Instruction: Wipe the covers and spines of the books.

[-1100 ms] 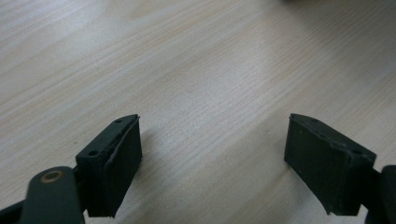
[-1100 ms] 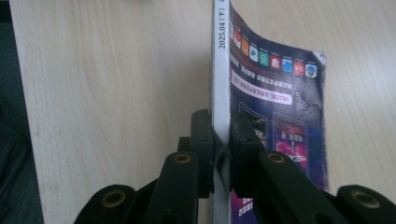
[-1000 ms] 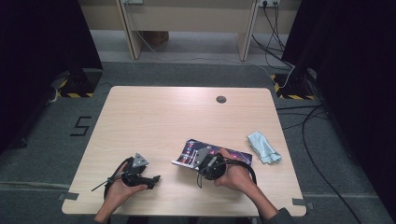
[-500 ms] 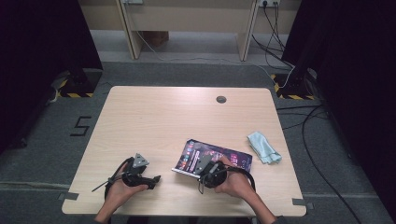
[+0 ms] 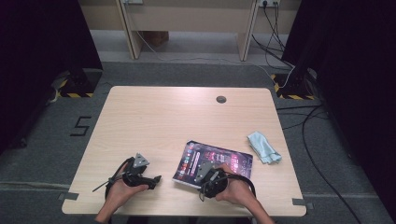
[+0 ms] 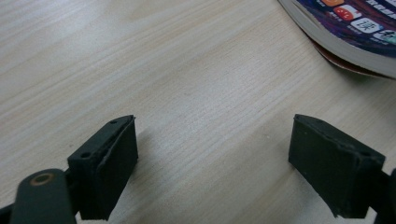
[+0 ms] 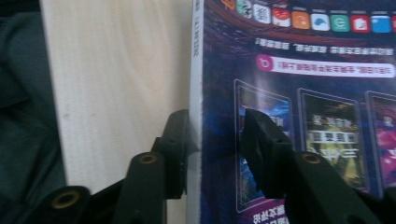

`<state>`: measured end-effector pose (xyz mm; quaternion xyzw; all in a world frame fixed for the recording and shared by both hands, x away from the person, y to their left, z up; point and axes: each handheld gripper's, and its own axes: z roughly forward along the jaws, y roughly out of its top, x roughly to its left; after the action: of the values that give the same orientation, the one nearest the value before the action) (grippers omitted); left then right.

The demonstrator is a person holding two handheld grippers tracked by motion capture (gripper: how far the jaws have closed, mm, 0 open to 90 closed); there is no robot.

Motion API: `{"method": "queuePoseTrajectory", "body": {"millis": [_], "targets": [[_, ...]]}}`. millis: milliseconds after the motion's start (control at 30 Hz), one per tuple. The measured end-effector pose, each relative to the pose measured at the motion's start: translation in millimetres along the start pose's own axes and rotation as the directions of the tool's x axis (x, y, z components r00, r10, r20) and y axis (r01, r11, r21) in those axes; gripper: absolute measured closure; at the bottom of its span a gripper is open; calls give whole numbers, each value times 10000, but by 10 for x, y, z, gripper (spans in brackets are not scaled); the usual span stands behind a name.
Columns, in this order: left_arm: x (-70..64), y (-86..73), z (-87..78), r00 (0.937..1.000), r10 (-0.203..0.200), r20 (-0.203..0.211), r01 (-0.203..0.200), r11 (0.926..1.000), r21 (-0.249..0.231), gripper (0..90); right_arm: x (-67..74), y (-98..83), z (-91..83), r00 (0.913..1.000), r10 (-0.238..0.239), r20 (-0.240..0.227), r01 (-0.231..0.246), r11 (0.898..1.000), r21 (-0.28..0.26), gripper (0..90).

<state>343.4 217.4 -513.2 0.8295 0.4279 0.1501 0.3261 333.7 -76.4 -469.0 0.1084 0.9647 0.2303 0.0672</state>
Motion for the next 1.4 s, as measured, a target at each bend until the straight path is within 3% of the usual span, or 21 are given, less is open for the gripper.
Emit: {"method": "queuePoseTrajectory", "body": {"millis": [100,233,367,400,433,533,700,767,833,967,1067,1100,1167,1267,1367,1400], "targets": [[3,0,-1,10000,34,25,-34,10000,10,149,4,-33,-20,9998,97,-175,-102,9995,-292,589],[9,4,2,9999,87,53,-88,10000,18,149,-95,-86,-84,9973,674,297,-661,9969,-423,539],[20,27,1,9994,-67,342,70,10000,-68,175,-222,-200,-126,9816,1676,920,-1645,9855,-404,464],[15,31,3,9986,-155,501,164,9997,-178,185,-266,-244,-136,9701,2148,1130,-2110,9765,-441,439],[5,42,0,9978,-193,630,211,9994,-291,187,-300,-274,-143,9641,2357,1219,-2320,9717,-443,424],[-46,72,10,9958,-19,916,82,9976,-686,206,-419,-399,-190,9332,3196,1644,-3133,9475,-637,401],[-145,86,40,9902,276,1368,-173,9970,-754,220,-544,-619,-306,8715,4335,2291,-4175,9011,-1170,367],[-184,99,47,9881,325,1504,-203,9964,-819,227,-566,-718,-346,8373,4868,2488,-4651,8735,-1437,359],[-216,108,49,9855,367,1654,-217,9955,-918,235,-561,-805,-398,8098,5275,2569,-5021,8496,-1618,358],[-267,129,59,9824,307,1843,-89,9930,-1181,236,-522,-953,-512,7705,5701,2850,-5370,8215,-1918,359],[-300,154,66,9766,242,2139,56,9905,-1376,237,-476,-1061,-554,7483,5992,2847,-5617,8006,-2087,364],[-310,164,71,9745,173,2237,157,9893,-1450,237,-464,-1095,-558,7481,6002,2831,-5621,7999,-2103,365],[-336,184,89,9687,15,2481,382,9872,-1549,239,-431,-1145,-559,7355,6200,2733,-5837,7846,-2089,365],[-393,216,130,9609,156,2765,294,9870,-1579,254,-397,-1202,-542,7326,6256,2683,-5945,7800,-1954,369],[-468,244,177,9527,263,3028,226,9873,-1570,271,-356,-1246,-502,7228,6399,2610,-6172,7676,-1729,370],[-500,246,194,9503,362,3092,120,9882,-1527,278,-338,-1253,-484,7175,6494,2520,-6291,7594,-1660,371]]}}
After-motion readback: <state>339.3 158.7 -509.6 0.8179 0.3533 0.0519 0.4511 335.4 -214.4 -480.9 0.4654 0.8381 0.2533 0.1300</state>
